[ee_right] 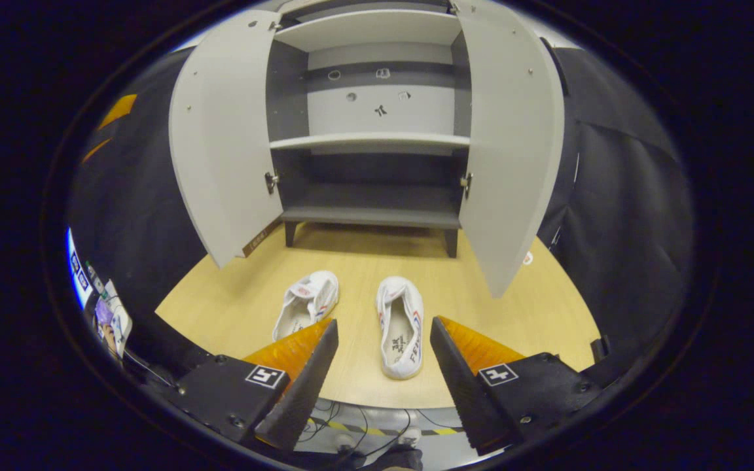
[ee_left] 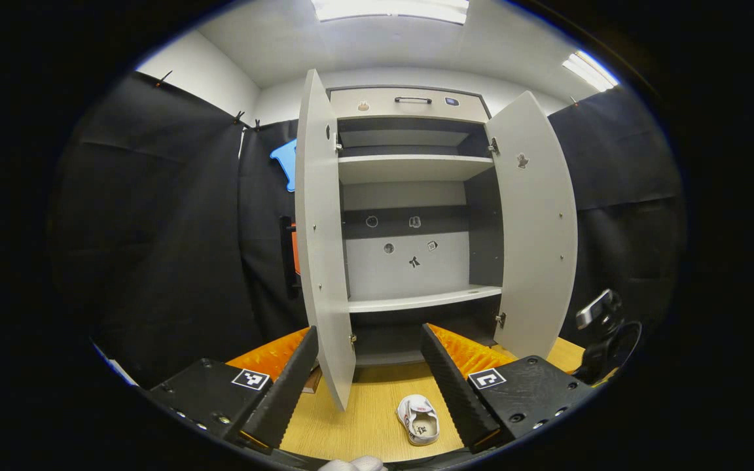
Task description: Grab one shoe with the right hand and put it into the shoe cabinet, grab the other shoe with the left hand and put it into the shoe cabinet; then close the right door with the right hand and the left door with the left hand.
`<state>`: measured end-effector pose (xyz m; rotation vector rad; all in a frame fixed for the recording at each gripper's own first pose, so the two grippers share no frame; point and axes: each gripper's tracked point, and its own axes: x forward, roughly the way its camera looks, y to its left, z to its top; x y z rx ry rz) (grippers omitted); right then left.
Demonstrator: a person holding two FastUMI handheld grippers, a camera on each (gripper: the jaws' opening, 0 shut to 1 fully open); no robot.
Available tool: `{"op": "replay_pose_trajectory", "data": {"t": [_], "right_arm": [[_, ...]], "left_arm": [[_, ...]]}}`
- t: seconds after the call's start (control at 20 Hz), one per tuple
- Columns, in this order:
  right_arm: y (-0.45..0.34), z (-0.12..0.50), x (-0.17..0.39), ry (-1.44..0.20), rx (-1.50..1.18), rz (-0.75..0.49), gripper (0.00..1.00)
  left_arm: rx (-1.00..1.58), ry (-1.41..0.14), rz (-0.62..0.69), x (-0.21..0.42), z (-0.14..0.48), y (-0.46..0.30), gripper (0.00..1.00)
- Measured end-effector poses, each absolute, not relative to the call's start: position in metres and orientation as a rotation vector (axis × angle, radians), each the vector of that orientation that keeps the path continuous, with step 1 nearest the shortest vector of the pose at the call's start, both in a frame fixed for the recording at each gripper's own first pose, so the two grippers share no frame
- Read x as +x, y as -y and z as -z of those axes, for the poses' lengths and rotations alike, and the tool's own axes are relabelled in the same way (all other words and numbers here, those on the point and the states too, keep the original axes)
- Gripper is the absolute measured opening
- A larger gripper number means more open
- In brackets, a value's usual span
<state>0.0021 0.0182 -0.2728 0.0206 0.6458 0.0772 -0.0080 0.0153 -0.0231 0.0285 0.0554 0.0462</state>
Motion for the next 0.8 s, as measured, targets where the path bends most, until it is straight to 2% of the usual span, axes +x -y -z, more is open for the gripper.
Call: {"op": "replay_pose_trajectory", "data": {"t": [0.05,0.2,0.45,0.65,0.8], "right_arm": [[-0.022,0.285,0.006,-0.674,0.024,-0.084,0.91],[-0.029,0.315,0.021,-0.719,0.015,-0.104,0.82],[-0.025,0.367,0.064,-0.785,-0.01,-0.079,0.81],[-0.019,0.398,0.098,-0.821,0.007,-0.071,0.76],[-0.022,0.415,0.126,-0.832,0.041,-0.073,0.66]], "left_arm": [[0.028,-0.057,-0.052,-0.008,0.023,-0.017,0.94],[0.027,-0.069,-0.063,-0.008,0.025,-0.02,0.95],[0.044,-0.087,-0.098,-0.007,0.027,-0.025,0.95],[0.067,-0.105,-0.133,-0.002,0.029,-0.027,0.96],[0.072,-0.126,-0.156,0.005,0.035,-0.028,0.96]]}}
